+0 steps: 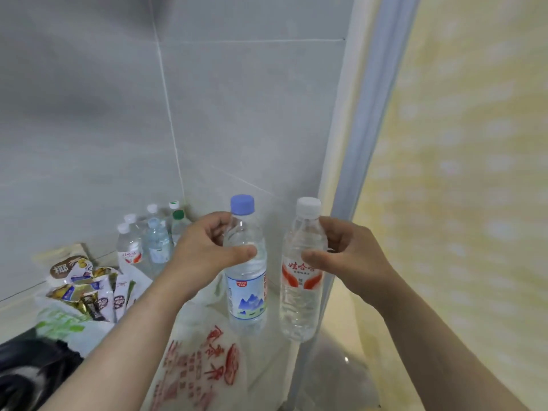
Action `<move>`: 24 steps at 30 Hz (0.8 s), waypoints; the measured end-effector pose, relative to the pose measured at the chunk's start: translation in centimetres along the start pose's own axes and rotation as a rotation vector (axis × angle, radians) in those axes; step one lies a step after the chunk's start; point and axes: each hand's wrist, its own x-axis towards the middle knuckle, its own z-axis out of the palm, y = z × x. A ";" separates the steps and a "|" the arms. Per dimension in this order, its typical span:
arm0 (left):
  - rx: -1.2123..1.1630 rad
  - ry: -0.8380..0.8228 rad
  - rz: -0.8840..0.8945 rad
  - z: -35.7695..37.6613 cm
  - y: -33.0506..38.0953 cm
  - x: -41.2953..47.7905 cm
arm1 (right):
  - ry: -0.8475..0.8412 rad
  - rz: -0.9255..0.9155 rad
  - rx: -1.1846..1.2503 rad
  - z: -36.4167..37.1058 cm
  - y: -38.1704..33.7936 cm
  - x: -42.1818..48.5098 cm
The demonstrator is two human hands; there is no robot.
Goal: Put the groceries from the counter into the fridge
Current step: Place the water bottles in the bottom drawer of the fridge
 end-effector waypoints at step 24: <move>-0.091 -0.564 0.173 21.1 8.7 -9.8 | 0.675 0.092 -0.157 -13.2 -5.1 -26.6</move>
